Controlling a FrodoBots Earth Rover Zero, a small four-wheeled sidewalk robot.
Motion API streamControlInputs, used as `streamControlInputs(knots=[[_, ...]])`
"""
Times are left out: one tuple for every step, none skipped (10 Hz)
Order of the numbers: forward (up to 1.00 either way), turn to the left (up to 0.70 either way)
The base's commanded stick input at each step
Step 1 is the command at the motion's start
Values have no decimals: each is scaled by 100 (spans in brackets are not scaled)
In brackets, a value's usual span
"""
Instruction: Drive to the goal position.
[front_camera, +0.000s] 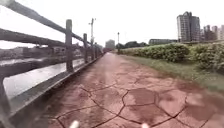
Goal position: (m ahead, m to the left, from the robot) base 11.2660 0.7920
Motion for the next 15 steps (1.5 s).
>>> streamControlInputs(knots=[[70,0],[70,0],[70,0],[70,0],[70,0],[70,0],[70,0],[70,0],[70,0],[70,0],[70,0],[70,0],[70,0],[70,0],[70,0]])
